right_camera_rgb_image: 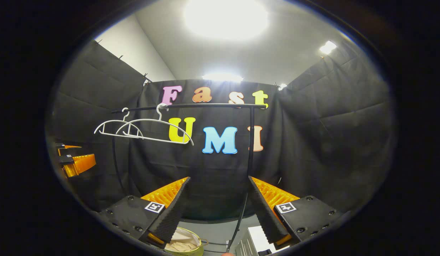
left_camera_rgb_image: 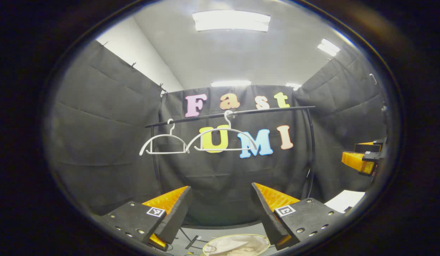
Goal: Grasp the clothes on the hanger with both hands and then place them into the laundry hamper below.
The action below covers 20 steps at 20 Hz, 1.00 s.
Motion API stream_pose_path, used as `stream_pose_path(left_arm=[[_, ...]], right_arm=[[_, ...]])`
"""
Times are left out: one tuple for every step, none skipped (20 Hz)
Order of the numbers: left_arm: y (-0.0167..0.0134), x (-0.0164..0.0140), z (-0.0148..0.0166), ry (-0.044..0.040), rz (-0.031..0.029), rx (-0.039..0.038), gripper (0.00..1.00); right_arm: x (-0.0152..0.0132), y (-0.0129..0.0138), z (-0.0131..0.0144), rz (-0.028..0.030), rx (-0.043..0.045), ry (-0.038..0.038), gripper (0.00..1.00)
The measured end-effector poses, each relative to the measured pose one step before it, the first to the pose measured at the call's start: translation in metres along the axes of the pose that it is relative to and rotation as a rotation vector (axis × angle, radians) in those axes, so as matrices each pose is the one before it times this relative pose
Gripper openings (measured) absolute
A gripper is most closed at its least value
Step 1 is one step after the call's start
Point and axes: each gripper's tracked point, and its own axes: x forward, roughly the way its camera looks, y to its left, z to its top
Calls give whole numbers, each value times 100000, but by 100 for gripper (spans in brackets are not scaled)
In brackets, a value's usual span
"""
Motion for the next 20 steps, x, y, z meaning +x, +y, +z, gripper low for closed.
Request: stream_pose_path(left_arm=[[131, -168, 198, -459, 385, 716, 96], [44, -162, 308, -775, 113, 322, 96], [-26, -300, 145, -647, 163, 13, 96], [34, -160, 143, -480, 85, -355, 96], [-151, -100, 13, -67, -367, -412, 96], [-30, -15, -149, 253, -115, -105, 96], [97, 94, -171, 317, -39, 85, 96], [85, 89, -72, 242, 22, -60, 96], [46, 186, -24, 35, 2, -215, 96], [-21, 108, 119, -247, -121, -85, 96], [47, 63, 149, -561, 86, 171, 96], [56, 9, 176, -563, -63, 183, 96], [-80, -86, 58, -173, -136, 105, 96], [-51, 78, -8, 64, -169, 102, 96], [-19, 103, -25, -38, -20, 253, 96], [-130, 14, 53, 12, -110, 285, 96], [-109, 98, -61, -49, -97, 164, 96], [-81, 10, -5, -20, -95, 151, 96], [-86, 117, 1, -93, -14, 88, 96], [-66, 74, 87, -228, -128, -113, 96]], right_arm=[[-36, -10, 162, 341, 473, -791, 97], [-12, 81, 212, 345, 312, -512, 98], [-10, -20, 154, 194, -126, -682, 98], [17, -6, 210, 34, -449, -436, 98], [-57, -49, 46, 2, -347, -480, 97], [27, -27, 126, -135, -266, -555, 97], [39, -25, 145, -90, 54, -385, 97], [69, 101, 75, 55, 15, -71, 98], [17, -77, 130, -293, -165, -396, 97], [29, -143, 61, -340, -317, -146, 98], [-20, -25, 27, -183, -7, -194, 97], [75, -33, 180, -225, 85, -195, 98], [-5, -16, 126, -122, 98, -210, 98], [93, 28, 2, -32, 57, -138, 98], [59, -23, 32, -21, 141, -88, 97], [93, 11, 53, 24, 169, -83, 97], [84, -41, -20, 170, 75, -26, 97], [118, 33, 38, -2, -75, -134, 97], [68, -43, 2, 71, -264, -45, 97], [128, -92, 70, 13, -194, -193, 97]])
